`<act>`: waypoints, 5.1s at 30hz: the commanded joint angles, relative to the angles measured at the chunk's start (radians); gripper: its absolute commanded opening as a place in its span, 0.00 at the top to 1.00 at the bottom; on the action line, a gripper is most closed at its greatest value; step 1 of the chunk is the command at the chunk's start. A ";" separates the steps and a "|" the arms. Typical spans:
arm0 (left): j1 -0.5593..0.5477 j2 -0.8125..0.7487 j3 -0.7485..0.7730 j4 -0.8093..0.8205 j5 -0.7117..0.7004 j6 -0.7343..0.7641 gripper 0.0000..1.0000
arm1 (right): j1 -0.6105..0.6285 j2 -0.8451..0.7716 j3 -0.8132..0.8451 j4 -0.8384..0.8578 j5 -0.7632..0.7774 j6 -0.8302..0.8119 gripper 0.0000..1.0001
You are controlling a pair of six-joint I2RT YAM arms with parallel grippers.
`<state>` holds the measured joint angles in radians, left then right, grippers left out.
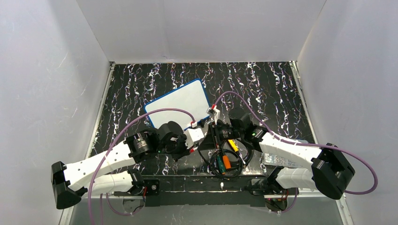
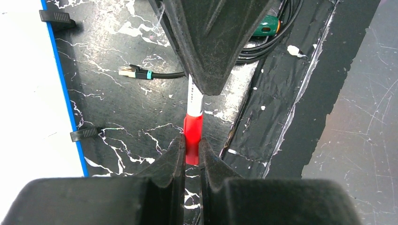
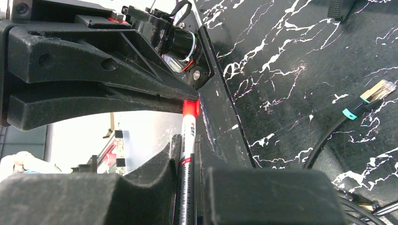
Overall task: Write a sentence on the whiteboard
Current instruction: Open the whiteboard marker at the center of the board, then place the pen cap at the center of the board, then write a sentence on the whiteboard.
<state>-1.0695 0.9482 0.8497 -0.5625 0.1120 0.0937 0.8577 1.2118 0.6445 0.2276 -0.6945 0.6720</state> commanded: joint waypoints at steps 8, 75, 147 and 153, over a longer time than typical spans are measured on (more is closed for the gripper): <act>0.027 -0.116 0.014 0.031 -0.184 -0.164 0.13 | 0.004 -0.149 0.008 0.013 0.170 -0.047 0.99; 0.451 -0.376 -0.004 0.209 0.279 -0.605 1.00 | -0.074 -0.558 0.179 -0.149 0.262 -0.306 0.99; 1.304 0.044 0.069 0.281 0.709 -0.284 0.12 | 0.091 -0.084 0.100 0.258 0.552 -0.269 0.99; 1.340 0.151 0.079 0.253 0.731 -0.269 0.36 | 0.126 0.107 0.184 0.405 0.594 -0.277 0.99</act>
<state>0.2649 1.0687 0.9226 -0.3122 0.7563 -0.2020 0.9653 1.2404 0.7353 0.4393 -0.1478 0.4114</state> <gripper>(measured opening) 0.690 0.200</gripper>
